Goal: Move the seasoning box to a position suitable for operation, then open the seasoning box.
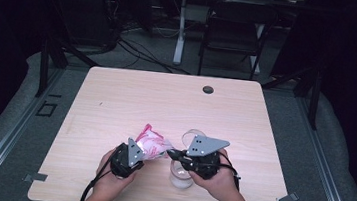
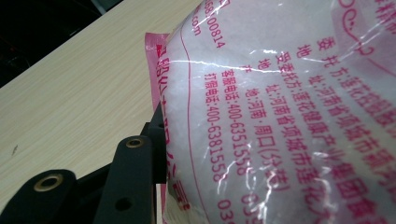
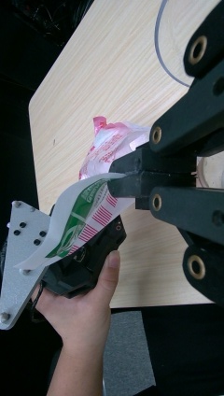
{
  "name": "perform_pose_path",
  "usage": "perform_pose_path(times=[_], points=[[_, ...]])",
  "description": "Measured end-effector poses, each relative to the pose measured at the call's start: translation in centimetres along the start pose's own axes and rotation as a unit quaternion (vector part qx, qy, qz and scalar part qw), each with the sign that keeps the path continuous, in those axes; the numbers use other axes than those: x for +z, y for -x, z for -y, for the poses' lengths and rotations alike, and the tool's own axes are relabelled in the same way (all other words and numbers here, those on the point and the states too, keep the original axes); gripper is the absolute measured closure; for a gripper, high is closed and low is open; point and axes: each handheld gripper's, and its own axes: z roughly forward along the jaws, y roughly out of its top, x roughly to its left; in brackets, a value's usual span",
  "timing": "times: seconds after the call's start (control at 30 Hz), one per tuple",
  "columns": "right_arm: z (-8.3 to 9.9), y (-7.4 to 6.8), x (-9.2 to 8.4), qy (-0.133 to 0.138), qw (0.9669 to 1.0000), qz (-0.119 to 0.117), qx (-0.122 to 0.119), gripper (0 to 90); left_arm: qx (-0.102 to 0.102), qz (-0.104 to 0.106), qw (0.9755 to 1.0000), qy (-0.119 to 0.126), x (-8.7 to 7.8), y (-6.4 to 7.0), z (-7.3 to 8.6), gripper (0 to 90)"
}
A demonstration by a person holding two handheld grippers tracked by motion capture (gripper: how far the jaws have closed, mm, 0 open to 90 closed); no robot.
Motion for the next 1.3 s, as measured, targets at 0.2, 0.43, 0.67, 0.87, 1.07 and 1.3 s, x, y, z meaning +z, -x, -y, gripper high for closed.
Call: perform_pose_path(times=[0.2,0.43,0.67,0.87,1.07,1.3], points=[[-0.2,0.1,0.0,0.0,1.0,0.001,0.0,90.0,0.008,-0.007,0.9999,0.001,0.0,-0.2,-0.2,58.7],[-0.1,0.2,-0.4,0.007,1.0,0.003,0.002,90.0,0.023,-0.015,0.9996,0.005,-0.3,0.1,-0.6,58.8],[-0.2,0.2,-0.5,0.011,0.9999,0.008,0.003,90.0,0.027,-0.021,0.9994,0.007,-0.4,0.0,-1.0,58.7],[0.0,0.3,-0.8,0.013,0.9999,0.009,0.006,90.0,0.042,-0.029,0.9986,0.009,-0.4,0.0,-1.3,58.8],[0.0,0.3,-1.3,0.014,0.9997,0.018,0.007,90.0,0.053,-0.033,0.998,0.014,-0.3,0.4,-1.8,58.7],[0.1,0.6,-1.4,0.017,0.9996,0.018,0.01,90.0,0.067,-0.04,0.9968,0.013,-0.4,0.3,-2.1,58.8]])
